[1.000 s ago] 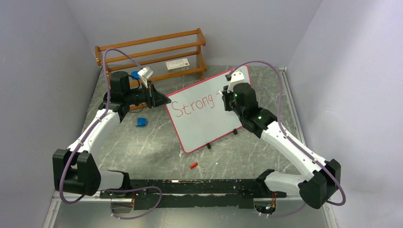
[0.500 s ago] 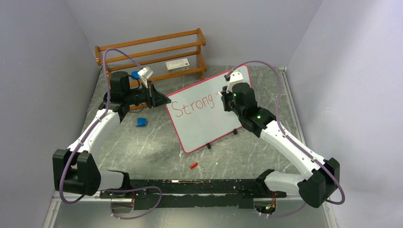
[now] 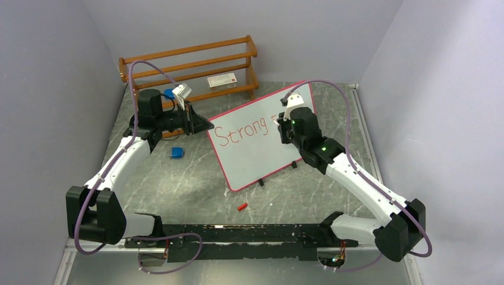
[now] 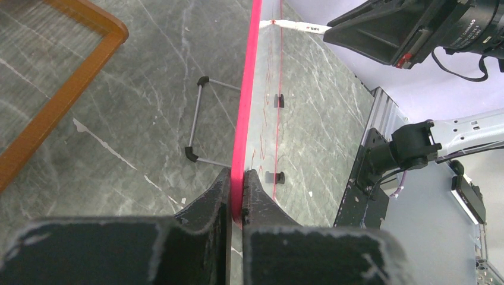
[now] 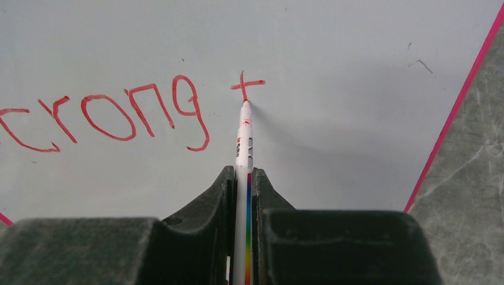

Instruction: Write a sentence on the whiteboard

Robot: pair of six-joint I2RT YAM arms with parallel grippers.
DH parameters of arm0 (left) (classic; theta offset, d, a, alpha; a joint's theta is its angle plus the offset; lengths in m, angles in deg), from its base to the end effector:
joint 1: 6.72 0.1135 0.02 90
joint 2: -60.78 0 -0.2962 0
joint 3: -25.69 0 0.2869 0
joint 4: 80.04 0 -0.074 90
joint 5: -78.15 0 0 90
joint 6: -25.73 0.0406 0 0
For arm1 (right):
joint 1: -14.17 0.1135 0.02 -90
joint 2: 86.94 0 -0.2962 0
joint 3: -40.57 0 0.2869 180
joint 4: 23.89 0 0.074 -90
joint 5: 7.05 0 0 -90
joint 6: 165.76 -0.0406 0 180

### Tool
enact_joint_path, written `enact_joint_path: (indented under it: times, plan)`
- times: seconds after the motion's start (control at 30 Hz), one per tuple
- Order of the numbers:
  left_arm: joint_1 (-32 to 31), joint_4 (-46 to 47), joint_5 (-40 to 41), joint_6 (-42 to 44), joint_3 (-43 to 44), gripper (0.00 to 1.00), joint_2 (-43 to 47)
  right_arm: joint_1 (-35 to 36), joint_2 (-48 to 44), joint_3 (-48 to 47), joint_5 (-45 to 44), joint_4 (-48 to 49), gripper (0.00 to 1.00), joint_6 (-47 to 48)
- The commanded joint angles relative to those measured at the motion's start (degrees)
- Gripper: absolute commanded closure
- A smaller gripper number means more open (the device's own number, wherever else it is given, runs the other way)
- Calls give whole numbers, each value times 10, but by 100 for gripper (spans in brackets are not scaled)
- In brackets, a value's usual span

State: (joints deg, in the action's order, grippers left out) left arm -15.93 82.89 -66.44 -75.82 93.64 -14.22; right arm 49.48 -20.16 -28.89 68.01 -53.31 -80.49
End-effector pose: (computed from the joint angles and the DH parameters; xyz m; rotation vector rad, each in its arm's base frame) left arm 0.3077 -0.0834 0.3245 0.5905 1.8939 -1.1746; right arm 0.2435 0.1596 0.3482 -0.3750 1.9900 0.1769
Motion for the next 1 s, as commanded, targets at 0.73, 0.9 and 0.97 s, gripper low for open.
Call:
enact_joint_path:
  times: [0.73,0.9,0.97]
  plan:
    - [-19,-50,26,42,-6,95,-19,-4,-24,3,-19,11,100,-4]
    - [-19,-50,27,42,-6,95,-19,-8,-30,-9,-20,9,100,0]
    - [-19,-49,26,41,-7,95,-18,-11,-28,-14,-18,10,100,2]
